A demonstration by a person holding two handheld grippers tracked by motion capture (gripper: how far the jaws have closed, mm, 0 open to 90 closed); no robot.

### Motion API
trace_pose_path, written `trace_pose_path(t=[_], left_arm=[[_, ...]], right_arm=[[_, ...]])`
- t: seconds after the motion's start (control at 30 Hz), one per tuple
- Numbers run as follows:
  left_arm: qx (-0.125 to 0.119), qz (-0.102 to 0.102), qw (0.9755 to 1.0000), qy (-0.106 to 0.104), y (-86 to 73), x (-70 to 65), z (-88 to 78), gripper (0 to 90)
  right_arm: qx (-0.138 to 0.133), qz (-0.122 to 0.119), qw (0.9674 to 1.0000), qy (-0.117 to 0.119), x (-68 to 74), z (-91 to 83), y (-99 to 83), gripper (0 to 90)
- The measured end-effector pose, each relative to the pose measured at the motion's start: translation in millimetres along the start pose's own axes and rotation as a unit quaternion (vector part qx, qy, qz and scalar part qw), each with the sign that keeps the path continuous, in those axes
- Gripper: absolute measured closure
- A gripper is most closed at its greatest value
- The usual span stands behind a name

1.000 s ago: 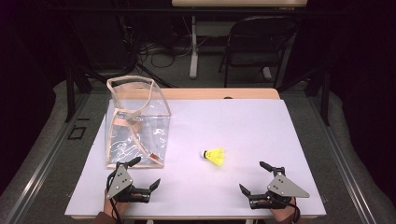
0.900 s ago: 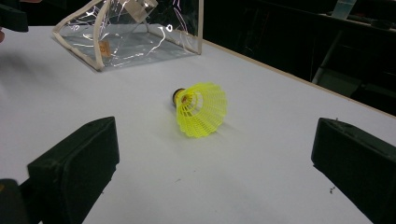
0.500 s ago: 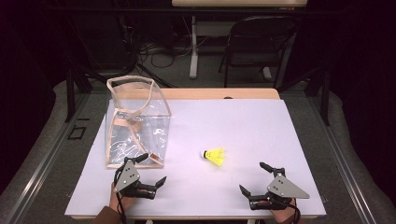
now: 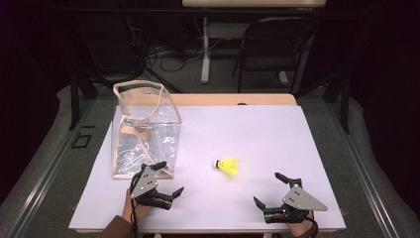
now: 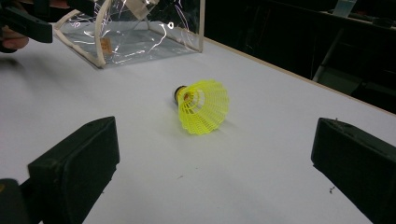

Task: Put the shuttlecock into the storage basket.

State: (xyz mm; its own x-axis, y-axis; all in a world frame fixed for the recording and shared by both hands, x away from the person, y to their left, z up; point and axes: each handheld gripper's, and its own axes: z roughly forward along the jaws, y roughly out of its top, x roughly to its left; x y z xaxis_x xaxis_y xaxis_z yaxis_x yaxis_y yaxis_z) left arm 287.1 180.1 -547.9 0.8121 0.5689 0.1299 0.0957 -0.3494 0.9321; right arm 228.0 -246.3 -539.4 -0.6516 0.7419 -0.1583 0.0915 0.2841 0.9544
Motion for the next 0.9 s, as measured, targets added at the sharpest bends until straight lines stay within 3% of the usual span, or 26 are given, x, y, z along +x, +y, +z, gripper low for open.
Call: trace_pose_path(t=[0.9], left_arm=[[0.037,0.009,0.9983,-0.045,19.4,4.3,34.3,0.0]], right_arm=[[0.001,-0.001,1.0000,0.000,-0.3,-0.1,-0.2,0.6]])
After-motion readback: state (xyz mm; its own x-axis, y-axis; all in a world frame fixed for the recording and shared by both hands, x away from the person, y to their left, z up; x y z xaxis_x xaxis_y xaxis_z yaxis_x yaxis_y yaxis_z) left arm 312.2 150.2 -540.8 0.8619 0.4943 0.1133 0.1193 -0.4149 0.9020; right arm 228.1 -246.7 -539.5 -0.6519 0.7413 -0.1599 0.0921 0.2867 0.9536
